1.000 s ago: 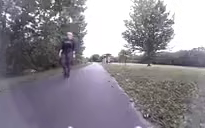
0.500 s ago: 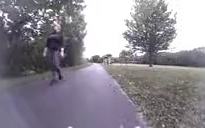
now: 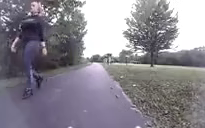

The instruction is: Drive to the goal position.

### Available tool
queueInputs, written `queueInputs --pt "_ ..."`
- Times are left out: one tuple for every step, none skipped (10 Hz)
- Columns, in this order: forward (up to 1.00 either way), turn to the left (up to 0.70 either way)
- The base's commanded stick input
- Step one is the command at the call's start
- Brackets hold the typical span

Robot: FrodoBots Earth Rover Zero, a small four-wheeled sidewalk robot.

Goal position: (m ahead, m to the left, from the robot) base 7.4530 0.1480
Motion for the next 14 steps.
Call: queueInputs --pt "0.70 0.00" --pt "0.70 0.00" --pt "0.70 0.00" --pt "0.70 0.00" --pt "0.70 0.00" --pt "0.70 0.00" --pt "0.70 0.00" --pt "0.70 0.00" --pt "0.70 0.00" --pt "0.70 0.00" --pt "0.70 0.00" --pt "0.70 0.00" --pt "0.70 0.00" --pt "0.70 0.00"
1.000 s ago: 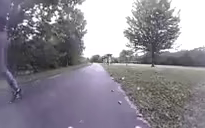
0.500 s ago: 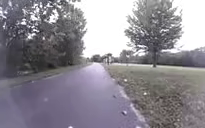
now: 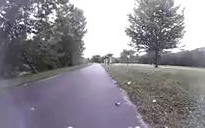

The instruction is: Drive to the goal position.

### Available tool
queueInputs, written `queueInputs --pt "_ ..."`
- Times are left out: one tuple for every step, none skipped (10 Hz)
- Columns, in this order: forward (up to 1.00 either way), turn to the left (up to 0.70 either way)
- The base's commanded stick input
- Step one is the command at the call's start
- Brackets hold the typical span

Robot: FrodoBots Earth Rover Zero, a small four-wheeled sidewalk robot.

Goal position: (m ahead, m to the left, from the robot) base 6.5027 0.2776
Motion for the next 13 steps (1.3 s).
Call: queueInputs --pt "0.70 0.00" --pt "0.70 0.00" --pt "0.70 0.00" --pt "0.70 0.00" --pt "0.70 0.00" --pt "0.70 0.00" --pt "0.70 0.00" --pt "0.70 0.00" --pt "0.70 0.00" --pt "0.70 0.00" --pt "0.70 0.00" --pt "0.70 0.00" --pt "0.70 0.00"
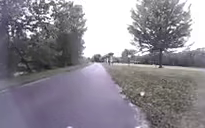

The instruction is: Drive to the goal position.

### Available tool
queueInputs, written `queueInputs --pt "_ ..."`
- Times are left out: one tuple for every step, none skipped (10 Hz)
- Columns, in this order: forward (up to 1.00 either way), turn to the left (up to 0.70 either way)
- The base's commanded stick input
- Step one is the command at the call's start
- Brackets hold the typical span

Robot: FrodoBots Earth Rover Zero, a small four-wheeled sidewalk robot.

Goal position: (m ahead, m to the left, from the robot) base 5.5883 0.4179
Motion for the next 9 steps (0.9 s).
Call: queueInputs --pt "0.70 0.00" --pt "0.70 0.00" --pt "0.70 0.00" --pt "0.70 0.00" --pt "0.70 0.00" --pt "0.70 0.00" --pt "0.70 0.00" --pt "0.70 0.00" --pt "0.70 0.00"
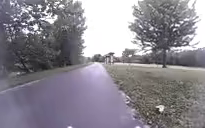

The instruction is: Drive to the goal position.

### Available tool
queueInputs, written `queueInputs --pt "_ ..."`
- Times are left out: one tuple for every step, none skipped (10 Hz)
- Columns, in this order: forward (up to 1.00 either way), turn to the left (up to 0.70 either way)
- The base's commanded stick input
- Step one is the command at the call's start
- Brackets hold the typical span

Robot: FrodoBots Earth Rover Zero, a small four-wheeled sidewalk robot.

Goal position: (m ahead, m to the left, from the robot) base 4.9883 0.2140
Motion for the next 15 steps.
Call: queueInputs --pt "0.70 0.00" --pt "0.70 0.00" --pt "0.70 0.00" --pt "0.70 0.00" --pt "0.70 0.00" --pt "0.70 0.00" --pt "0.70 0.00" --pt "0.70 0.00" --pt "0.70 0.00" --pt "0.70 0.00" --pt "0.70 0.01" --pt "0.70 0.03" --pt "0.70 0.07" --pt "0.70 0.13" --pt "0.70 0.09"
